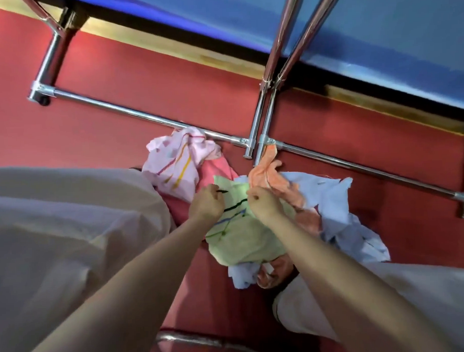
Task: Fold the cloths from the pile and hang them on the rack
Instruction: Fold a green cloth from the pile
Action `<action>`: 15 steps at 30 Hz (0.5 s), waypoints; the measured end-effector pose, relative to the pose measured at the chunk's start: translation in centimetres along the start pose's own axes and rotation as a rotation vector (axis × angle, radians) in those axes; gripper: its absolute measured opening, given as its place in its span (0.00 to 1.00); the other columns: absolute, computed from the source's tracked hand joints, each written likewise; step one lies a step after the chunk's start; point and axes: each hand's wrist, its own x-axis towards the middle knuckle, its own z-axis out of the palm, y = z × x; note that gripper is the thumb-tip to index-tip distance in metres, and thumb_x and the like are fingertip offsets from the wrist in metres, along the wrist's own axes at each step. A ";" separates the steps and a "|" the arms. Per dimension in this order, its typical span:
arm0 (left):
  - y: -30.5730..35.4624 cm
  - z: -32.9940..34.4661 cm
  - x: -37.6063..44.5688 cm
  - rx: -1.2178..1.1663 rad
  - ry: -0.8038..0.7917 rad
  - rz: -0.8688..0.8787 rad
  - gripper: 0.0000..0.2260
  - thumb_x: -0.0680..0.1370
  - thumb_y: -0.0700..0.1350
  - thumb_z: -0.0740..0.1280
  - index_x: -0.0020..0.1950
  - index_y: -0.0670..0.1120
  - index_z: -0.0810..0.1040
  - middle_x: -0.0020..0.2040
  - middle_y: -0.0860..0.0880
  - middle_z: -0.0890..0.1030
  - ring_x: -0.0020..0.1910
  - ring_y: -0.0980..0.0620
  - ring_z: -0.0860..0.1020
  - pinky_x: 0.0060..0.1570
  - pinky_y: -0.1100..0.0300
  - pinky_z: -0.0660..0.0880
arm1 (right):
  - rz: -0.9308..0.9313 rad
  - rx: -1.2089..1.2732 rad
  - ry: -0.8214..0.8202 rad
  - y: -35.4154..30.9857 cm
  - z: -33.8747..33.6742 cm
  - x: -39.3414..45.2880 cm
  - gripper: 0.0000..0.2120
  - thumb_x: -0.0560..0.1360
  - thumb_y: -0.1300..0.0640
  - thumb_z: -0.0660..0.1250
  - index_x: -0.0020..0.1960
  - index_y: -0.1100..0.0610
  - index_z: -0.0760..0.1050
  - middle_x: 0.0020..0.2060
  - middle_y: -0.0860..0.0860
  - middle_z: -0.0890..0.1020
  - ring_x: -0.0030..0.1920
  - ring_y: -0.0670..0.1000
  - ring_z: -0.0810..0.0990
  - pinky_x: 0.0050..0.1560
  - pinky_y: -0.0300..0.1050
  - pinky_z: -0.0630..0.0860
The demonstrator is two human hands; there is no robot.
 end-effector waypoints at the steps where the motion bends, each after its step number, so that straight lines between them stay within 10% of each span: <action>1: -0.4 0.7 0.0 0.021 -0.016 0.001 0.15 0.79 0.44 0.58 0.63 0.41 0.75 0.60 0.37 0.78 0.60 0.37 0.75 0.57 0.48 0.72 | -0.001 -0.049 -0.014 0.3 0.5 0.3 0.14 0.77 0.57 0.60 0.60 0.59 0.77 0.60 0.57 0.78 0.61 0.59 0.75 0.59 0.50 0.73; 6: -0.8 2.8 -0.6 0.195 -0.021 -0.001 0.12 0.77 0.50 0.63 0.59 0.49 0.76 0.57 0.47 0.81 0.60 0.44 0.75 0.58 0.54 0.64 | -0.015 -0.286 -0.024 1.4 2.4 0.4 0.24 0.78 0.53 0.60 0.73 0.53 0.63 0.72 0.56 0.65 0.69 0.59 0.66 0.65 0.53 0.66; 15: 4.5 -2.2 -4.0 -0.099 0.251 0.264 0.12 0.83 0.44 0.57 0.52 0.41 0.79 0.49 0.39 0.81 0.50 0.39 0.78 0.46 0.52 0.68 | 0.045 0.066 0.002 -0.7 -4.4 -2.5 0.17 0.81 0.52 0.56 0.66 0.58 0.70 0.59 0.52 0.77 0.61 0.57 0.74 0.51 0.44 0.68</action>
